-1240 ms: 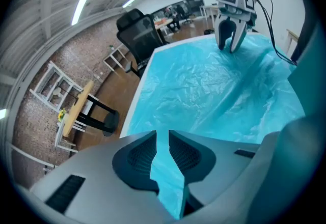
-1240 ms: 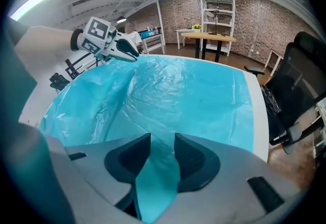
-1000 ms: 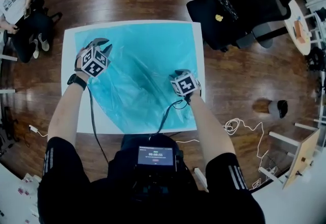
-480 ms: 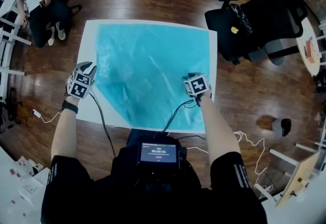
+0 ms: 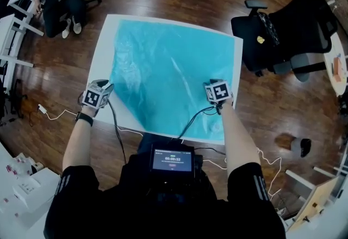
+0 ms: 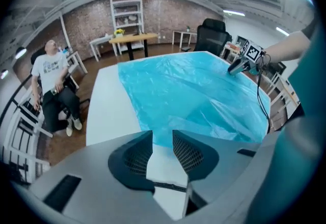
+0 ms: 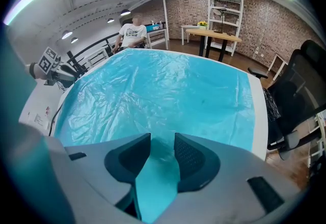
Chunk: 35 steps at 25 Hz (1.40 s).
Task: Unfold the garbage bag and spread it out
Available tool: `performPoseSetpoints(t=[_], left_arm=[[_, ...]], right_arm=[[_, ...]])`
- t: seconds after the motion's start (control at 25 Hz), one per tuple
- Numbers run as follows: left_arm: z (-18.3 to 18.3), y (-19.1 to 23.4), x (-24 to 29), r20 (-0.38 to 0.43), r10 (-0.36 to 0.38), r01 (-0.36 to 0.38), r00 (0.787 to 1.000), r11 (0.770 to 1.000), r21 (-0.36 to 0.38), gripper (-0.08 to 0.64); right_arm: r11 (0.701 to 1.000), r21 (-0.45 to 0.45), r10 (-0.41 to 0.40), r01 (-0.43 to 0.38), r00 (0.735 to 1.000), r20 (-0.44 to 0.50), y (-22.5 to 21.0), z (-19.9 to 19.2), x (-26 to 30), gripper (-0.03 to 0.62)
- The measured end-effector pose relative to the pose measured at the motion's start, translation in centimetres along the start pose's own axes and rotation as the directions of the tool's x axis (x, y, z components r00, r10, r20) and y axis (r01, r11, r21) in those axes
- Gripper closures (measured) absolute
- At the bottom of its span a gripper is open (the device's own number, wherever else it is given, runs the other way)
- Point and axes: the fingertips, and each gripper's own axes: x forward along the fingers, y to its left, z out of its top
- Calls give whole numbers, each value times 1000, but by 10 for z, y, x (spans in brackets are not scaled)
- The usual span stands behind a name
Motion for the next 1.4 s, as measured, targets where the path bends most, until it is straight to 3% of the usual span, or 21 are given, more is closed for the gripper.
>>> performPoseSetpoints(t=[0.12, 0.2, 0.28, 0.36, 0.48, 0.6, 0.68, 0.76, 1.2, 1.32, 1.4], left_arm=[[-21, -11, 6, -29, -44, 40, 999, 993, -114, 418], [-29, -23, 11, -34, -105, 95, 994, 973, -212, 414], [-33, -37, 14, -28, -183, 165, 983, 933, -319, 414], [-33, -48, 16, 9, -252, 231, 968, 874, -426, 414], [-30, -51, 19, 73, -298, 288, 952, 787, -546, 414], [-27, -52, 21, 127, -304, 317, 944, 737, -597, 438], [-21, -52, 18, 174, -296, 339, 939, 718, -608, 542], [-12, -54, 12, 210, -292, 359, 933, 715, -600, 557], [52, -62, -30, 346, -255, 409, 903, 758, -509, 556], [65, -66, -38, 362, -248, 410, 898, 768, -492, 556], [73, -70, -44, 367, -245, 408, 898, 775, -482, 556]], right_arm=[[1000, -1, 3, -3, 1000, 8, 2, 3, 1, 413], [1000, -2, 7, -6, 1000, 15, 3, 6, 0, 413], [1000, 0, 20, -20, 999, 35, 7, 13, -3, 414], [1000, -2, 9, -9, 1000, 15, 3, 6, -1, 414], [1000, -7, -4, 4, 1000, -2, 1, 2, 3, 414], [1000, 1, 4, -4, 1000, 23, 4, 8, 0, 414], [1000, 4, 7, -7, 1000, 27, 4, 9, -1, 414], [1000, 3, 4, -4, 1000, 23, 2, 8, 1, 414], [1000, 5, 8, -7, 1000, -12, -3, 4, 4, 413], [1000, -16, 12, -12, 1000, -28, -2, 7, 3, 411], [998, -64, -2, 4, 1000, 18, 4, 26, -9, 411]])
